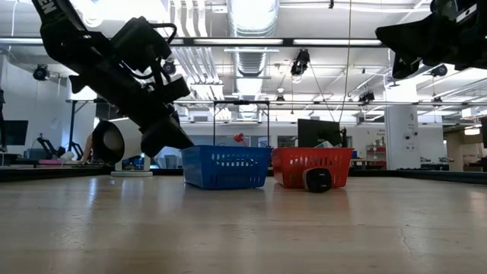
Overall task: Pick & Place Office items
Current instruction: Adjust the bottom light blue charger adapter
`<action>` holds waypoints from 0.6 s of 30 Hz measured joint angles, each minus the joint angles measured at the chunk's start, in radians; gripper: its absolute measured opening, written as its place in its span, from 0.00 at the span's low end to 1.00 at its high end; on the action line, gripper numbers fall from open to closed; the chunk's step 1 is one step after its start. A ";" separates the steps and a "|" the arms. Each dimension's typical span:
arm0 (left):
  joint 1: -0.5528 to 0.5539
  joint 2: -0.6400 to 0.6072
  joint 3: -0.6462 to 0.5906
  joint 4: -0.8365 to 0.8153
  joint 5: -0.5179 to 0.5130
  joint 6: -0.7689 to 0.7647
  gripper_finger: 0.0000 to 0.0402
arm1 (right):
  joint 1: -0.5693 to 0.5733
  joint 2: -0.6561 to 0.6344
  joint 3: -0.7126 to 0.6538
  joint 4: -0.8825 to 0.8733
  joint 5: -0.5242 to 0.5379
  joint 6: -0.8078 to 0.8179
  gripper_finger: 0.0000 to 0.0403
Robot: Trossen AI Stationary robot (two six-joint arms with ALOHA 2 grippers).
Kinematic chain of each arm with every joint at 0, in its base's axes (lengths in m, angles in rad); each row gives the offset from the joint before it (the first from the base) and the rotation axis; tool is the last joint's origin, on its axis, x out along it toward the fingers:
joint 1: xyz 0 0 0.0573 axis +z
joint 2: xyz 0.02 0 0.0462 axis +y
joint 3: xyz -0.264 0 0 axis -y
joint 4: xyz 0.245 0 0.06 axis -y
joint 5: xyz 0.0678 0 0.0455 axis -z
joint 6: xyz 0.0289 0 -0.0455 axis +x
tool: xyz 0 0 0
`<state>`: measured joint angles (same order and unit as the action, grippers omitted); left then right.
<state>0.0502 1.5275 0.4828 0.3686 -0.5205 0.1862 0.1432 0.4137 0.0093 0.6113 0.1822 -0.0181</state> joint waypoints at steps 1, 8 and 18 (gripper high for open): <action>0.000 0.000 0.000 -0.014 0.000 -0.001 0.01 | 0.000 0.000 0.000 0.000 0.000 0.000 0.02; 0.001 -0.015 -0.015 -0.078 -0.130 -0.027 0.01 | 0.000 0.000 0.000 0.000 0.000 0.000 0.02; 0.000 -0.113 -0.071 -0.167 0.197 -0.021 0.01 | 0.000 0.000 0.000 -0.001 0.000 0.000 0.02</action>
<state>0.0502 1.4147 0.4120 0.2012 -0.3237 0.1653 0.1432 0.4137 0.0097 0.6106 0.1825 -0.0185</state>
